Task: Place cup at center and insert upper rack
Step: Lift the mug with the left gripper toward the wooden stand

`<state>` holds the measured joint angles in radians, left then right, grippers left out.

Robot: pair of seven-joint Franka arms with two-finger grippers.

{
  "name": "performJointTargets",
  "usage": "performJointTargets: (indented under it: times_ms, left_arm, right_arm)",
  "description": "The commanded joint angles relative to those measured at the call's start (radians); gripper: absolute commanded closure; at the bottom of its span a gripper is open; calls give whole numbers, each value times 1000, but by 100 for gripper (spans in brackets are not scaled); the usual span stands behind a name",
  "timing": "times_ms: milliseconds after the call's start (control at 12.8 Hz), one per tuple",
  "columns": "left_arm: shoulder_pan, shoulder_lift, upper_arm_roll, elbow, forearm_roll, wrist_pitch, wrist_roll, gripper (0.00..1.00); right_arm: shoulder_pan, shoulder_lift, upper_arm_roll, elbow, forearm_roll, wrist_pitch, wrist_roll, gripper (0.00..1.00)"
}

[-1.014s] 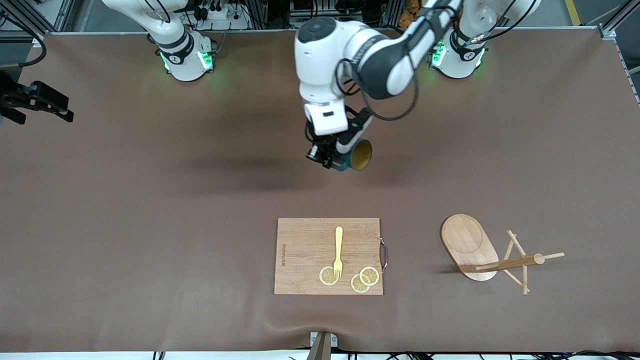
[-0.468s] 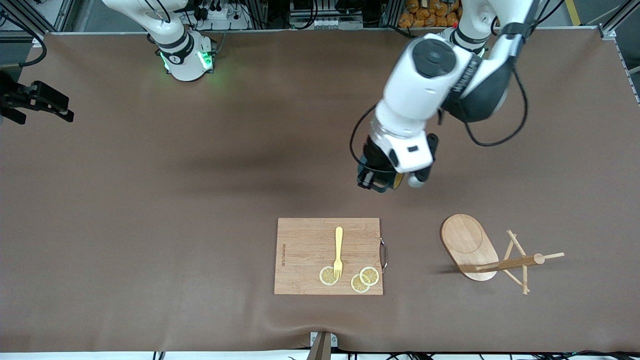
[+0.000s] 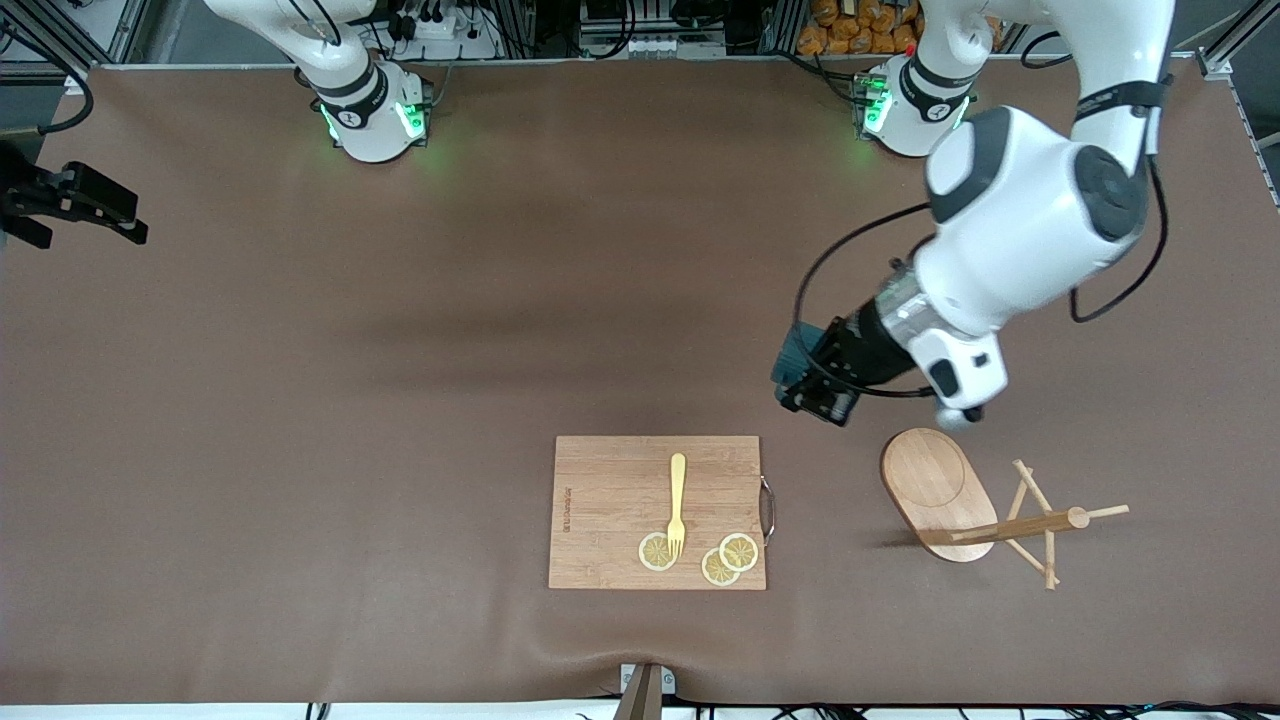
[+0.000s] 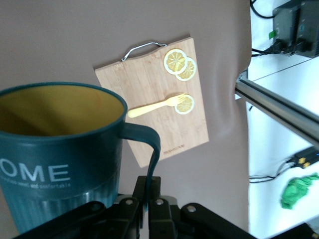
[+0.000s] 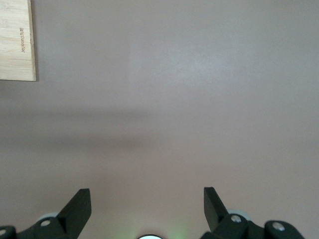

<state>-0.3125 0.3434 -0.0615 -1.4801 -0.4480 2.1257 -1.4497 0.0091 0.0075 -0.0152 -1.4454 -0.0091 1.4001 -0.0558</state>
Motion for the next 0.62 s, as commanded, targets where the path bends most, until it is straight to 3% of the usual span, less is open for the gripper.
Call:
performJointTargets:
  times_ms: [0,546]
  left_arm:
    - [68,-27,-12,-25,-107,-4,78,100]
    - [295,-11,-11,-23,-366,-197,356,100]
  right_arm:
    - [9,-6,-2,0,-17,-4,2,0]
    - [9,-6,-2,0,-17,-3,2,0]
